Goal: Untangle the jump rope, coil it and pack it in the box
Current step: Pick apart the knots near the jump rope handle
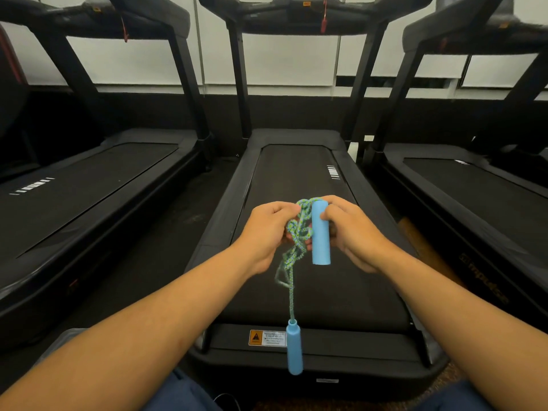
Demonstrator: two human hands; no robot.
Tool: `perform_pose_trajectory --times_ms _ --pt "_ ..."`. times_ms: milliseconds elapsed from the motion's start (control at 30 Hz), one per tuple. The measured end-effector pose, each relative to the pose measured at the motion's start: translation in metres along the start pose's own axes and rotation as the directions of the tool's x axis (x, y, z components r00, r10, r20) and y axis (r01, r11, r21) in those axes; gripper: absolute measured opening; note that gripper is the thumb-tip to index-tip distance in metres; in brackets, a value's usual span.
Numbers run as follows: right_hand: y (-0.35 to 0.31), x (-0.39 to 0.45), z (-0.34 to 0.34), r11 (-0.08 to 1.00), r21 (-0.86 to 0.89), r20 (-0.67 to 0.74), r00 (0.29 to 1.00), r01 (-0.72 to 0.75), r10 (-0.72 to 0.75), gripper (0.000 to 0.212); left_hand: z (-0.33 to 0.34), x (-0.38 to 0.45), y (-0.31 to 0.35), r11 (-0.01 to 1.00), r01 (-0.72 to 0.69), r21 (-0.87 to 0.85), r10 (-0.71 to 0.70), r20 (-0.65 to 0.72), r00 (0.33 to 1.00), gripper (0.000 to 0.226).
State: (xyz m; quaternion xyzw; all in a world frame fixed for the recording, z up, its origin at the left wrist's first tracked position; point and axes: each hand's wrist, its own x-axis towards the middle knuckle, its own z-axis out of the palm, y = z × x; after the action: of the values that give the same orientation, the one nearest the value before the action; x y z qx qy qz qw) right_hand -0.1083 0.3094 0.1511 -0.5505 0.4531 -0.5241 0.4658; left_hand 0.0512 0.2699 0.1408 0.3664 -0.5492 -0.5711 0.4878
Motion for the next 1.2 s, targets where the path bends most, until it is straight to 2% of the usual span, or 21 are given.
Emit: perform_pose_trajectory --times_ms 100,233,300,367,500,567,700,800,900,967,1067,1167,1200 --pt "0.000 0.000 0.004 0.996 0.088 -0.006 0.999 -0.033 0.034 0.024 0.003 -0.003 0.001 0.998 -0.028 0.057 0.027 0.023 0.999 0.018" --pt "0.002 0.003 0.005 0.999 0.043 -0.089 0.996 -0.016 0.020 0.013 0.005 -0.006 0.000 0.971 -0.143 0.189 0.135 0.059 0.989 0.016" --pt "0.003 0.003 0.003 1.000 0.022 -0.092 0.996 -0.022 0.024 0.016 0.003 -0.003 0.000 0.945 -0.189 0.266 0.178 0.067 0.982 0.015" --pt "0.003 0.002 0.001 1.000 0.022 -0.074 0.997 -0.020 0.022 0.011 0.001 -0.003 0.001 0.928 -0.203 0.312 0.187 0.081 0.979 0.014" --pt "-0.001 0.001 0.001 0.993 0.114 -0.038 0.998 -0.039 0.044 0.011 0.002 -0.007 0.007 0.950 -0.177 0.258 0.151 0.118 0.982 0.020" --pt "-0.004 0.001 0.003 0.987 0.148 -0.032 0.997 -0.059 0.065 0.003 0.002 -0.008 0.010 0.957 -0.169 0.235 0.139 0.140 0.980 0.022" --pt "-0.005 0.001 0.003 0.999 0.035 -0.112 0.993 -0.028 0.032 0.008 0.000 -0.008 0.007 0.961 -0.188 0.201 0.155 0.167 0.974 0.016" --pt "-0.004 0.001 0.002 0.999 -0.051 -0.135 0.991 0.018 -0.024 0.010 -0.004 -0.006 0.005 0.900 -0.266 0.345 0.238 0.121 0.964 0.013" --pt "-0.003 0.002 0.004 0.992 -0.121 -0.197 0.978 0.040 -0.064 0.013 -0.002 -0.005 0.008 0.800 -0.274 0.534 0.264 0.098 0.960 0.019" --pt "-0.002 0.003 0.007 0.983 -0.175 -0.223 0.971 0.051 -0.090 0.015 -0.002 -0.005 0.008 0.772 -0.263 0.578 0.268 0.079 0.960 0.019" --pt "-0.005 0.003 0.006 0.972 -0.228 -0.233 0.966 0.061 -0.115 0.015 -0.001 -0.003 0.008 0.816 -0.231 0.530 0.253 0.032 0.967 0.020" --pt "-0.008 0.000 -0.001 0.959 -0.268 -0.102 0.988 0.087 -0.118 0.003 0.002 -0.001 0.008 0.921 -0.191 0.339 0.210 -0.019 0.978 0.020" --pt "-0.008 -0.002 -0.004 0.958 -0.273 -0.044 0.993 0.090 -0.106 0.007 0.001 -0.001 0.008 0.945 -0.175 0.276 0.188 -0.023 0.982 0.022"
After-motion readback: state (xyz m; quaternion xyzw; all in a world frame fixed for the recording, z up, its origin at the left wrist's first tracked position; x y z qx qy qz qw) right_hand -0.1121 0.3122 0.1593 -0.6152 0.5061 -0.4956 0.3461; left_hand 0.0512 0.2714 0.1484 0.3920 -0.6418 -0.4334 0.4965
